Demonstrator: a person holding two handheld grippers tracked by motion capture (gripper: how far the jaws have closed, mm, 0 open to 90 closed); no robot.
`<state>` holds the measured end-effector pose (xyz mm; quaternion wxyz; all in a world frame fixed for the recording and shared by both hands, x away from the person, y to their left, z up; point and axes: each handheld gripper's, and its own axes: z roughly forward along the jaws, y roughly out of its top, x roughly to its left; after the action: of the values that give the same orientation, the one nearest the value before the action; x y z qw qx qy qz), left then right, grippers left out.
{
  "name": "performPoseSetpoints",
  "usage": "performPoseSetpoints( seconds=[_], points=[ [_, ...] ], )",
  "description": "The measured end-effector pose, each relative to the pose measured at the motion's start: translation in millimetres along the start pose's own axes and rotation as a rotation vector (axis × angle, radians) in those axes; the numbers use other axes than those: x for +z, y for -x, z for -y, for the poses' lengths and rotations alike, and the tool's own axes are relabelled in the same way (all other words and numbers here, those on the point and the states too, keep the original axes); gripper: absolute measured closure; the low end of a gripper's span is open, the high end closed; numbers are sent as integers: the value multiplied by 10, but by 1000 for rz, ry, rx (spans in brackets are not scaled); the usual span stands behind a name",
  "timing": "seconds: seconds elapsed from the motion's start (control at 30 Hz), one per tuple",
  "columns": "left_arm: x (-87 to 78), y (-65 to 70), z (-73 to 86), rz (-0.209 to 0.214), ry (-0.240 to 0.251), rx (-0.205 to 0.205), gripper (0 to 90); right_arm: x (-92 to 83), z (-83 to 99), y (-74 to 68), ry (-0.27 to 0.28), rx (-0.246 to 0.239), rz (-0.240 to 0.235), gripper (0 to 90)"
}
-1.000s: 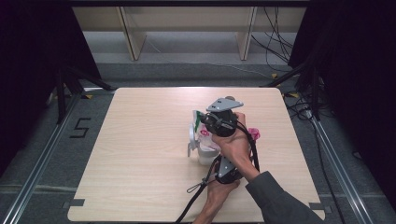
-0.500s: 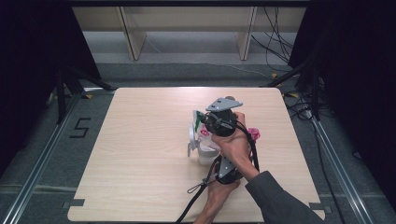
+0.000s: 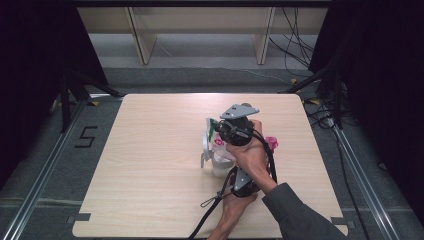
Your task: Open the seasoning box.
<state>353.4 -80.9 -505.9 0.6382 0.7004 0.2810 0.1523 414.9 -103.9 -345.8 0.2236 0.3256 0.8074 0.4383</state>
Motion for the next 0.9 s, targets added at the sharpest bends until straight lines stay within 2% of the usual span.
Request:
performPoseSetpoints(
  seconds=[0.13, 0.2, 0.23, 0.27, 0.4, 0.53, 0.57, 0.73, 0.77, 0.8, 0.83, 0.9],
  points=[
    [-5, 0, -8, 0, 3, 4, 726, -8, -11, -7, -12, -3, -8, 895],
    [-3, -6, -3, 3, -2, 4, 726, 13, -7, -18, -7, -11, 3, 895],
    [18, 24, 2, -4, 42, -48, 726, 15, -7, -21, -21, -13, 3, 895],
    [16, 25, 2, -4, 43, -49, 726, 30, -4, -25, -25, -20, -2, 895],
    [15, 24, 2, -5, 41, -45, 726, 44, -5, -22, -12, -29, 4, 895],
    [15, 24, -1, -6, 42, -45, 726, 24, -13, -18, -27, -30, -4, 895],
    [-2, -3, -3, 2, 6, -3, 726, 27, -12, -17, -22, -28, -4, 895],
    [-10, -7, -10, 1, 0, 8, 726, 21, -13, -23, -7, -11, 2, 895],
    [15, 27, 0, -5, 42, -44, 726, 25, -13, -21, -6, -20, 3, 895],
    [15, 25, 5, -5, 40, -44, 726, 27, -11, -20, -21, -35, -2, 895],
    [15, 23, 7, -4, 41, -45, 726, 40, 0, -36, -17, -20, 8, 895],
    [14, 24, 0, -4, 42, -48, 726, 39, -4, -36, -28, -22, 1, 895]
  ],
)
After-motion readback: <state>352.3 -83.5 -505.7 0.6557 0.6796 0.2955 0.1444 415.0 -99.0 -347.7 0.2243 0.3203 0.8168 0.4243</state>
